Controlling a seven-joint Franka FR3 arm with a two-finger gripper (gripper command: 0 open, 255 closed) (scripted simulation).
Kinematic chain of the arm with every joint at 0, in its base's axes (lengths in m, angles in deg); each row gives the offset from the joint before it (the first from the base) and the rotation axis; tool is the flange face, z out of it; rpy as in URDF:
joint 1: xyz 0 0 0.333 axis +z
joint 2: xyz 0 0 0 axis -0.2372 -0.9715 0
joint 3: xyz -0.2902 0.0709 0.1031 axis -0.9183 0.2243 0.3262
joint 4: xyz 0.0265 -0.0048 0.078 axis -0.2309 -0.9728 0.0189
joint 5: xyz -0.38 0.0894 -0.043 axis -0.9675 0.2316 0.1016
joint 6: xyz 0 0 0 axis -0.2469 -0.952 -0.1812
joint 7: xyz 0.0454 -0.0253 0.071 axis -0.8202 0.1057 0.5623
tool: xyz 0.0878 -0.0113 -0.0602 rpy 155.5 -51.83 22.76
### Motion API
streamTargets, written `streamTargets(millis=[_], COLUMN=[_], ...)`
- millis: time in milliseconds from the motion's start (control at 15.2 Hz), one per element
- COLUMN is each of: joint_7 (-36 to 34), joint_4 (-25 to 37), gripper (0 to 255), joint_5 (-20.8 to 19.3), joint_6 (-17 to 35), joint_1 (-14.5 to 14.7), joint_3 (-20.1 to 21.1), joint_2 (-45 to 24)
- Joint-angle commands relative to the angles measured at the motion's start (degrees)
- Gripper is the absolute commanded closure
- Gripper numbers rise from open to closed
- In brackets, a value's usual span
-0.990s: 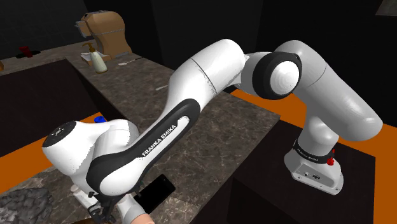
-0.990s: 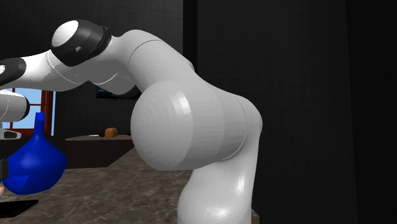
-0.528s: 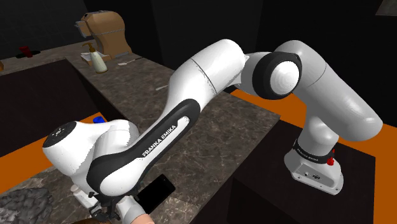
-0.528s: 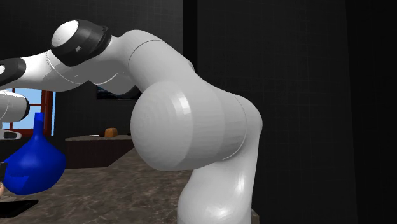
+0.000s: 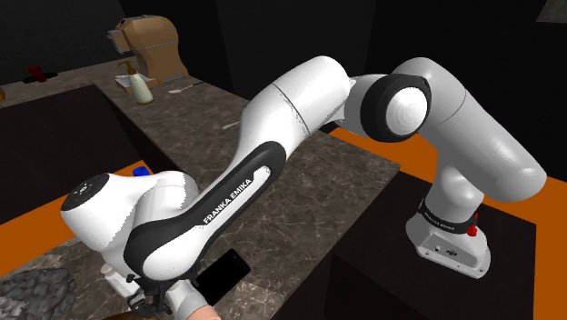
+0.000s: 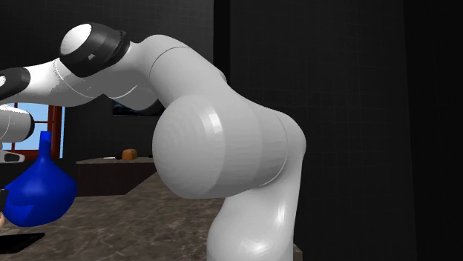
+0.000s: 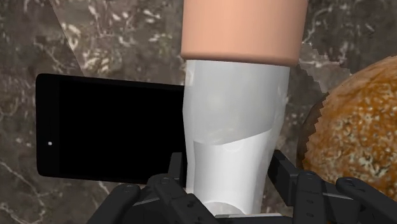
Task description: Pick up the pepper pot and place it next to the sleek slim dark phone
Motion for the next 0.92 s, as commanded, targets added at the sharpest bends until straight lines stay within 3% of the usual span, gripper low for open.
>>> streamTargets(millis=[0, 858], joint_7=[0.03, 0.46], joint_4=[0.17, 4.34], gripper=[255, 255], joint_5=[0.10, 1.34], joint_6=[-0.52, -8.00], joint_1=[-0.03, 0.10], joint_3=[0.09, 1.07], joint_2=[0.34, 3.89])
